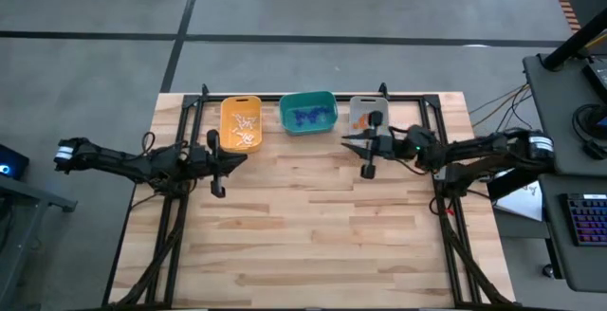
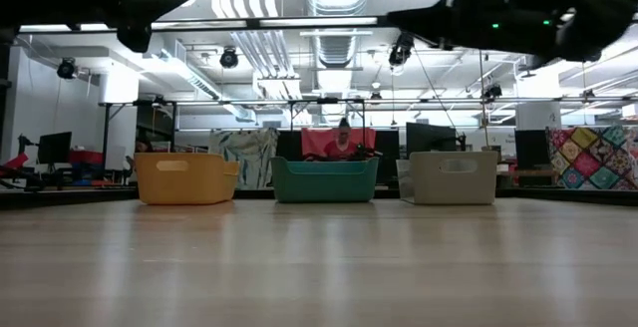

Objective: Sort Halloween decoration
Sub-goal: Return to Home Position

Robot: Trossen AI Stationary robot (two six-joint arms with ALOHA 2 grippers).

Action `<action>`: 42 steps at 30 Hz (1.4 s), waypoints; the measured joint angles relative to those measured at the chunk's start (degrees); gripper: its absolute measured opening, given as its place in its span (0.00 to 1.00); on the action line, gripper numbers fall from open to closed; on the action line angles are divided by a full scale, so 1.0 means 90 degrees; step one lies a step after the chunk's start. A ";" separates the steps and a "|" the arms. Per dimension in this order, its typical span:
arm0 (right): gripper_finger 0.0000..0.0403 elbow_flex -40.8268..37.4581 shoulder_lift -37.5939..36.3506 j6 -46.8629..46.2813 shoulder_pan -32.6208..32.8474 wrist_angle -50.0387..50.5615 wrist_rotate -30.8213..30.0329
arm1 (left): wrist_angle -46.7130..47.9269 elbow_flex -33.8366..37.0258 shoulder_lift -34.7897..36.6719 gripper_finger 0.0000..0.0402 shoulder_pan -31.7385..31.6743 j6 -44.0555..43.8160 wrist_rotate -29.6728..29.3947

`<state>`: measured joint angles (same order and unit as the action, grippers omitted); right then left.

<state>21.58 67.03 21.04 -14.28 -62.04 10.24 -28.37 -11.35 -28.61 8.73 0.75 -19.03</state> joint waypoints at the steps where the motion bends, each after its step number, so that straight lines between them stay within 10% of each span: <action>1: 0.16 -0.0134 -0.0167 0.0000 0.0000 0.0002 -0.0011 | -0.0004 0.0028 0.0001 0.00 0.0000 -0.0008 -0.0002; 26: 0.17 -0.2027 -0.4050 -0.0772 0.0000 0.2694 -0.1163 | 0.0232 0.0186 0.0186 0.00 -0.0320 -0.0101 -0.0158; 42: 0.17 -0.2027 -0.5221 -0.0767 0.0000 0.4252 -0.1183 | 0.2545 0.0186 0.3193 0.00 -0.0514 -0.0201 0.0173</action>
<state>3.33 20.04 14.14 -14.28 -23.77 -0.40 -5.46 -9.67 0.12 4.10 -1.06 -17.47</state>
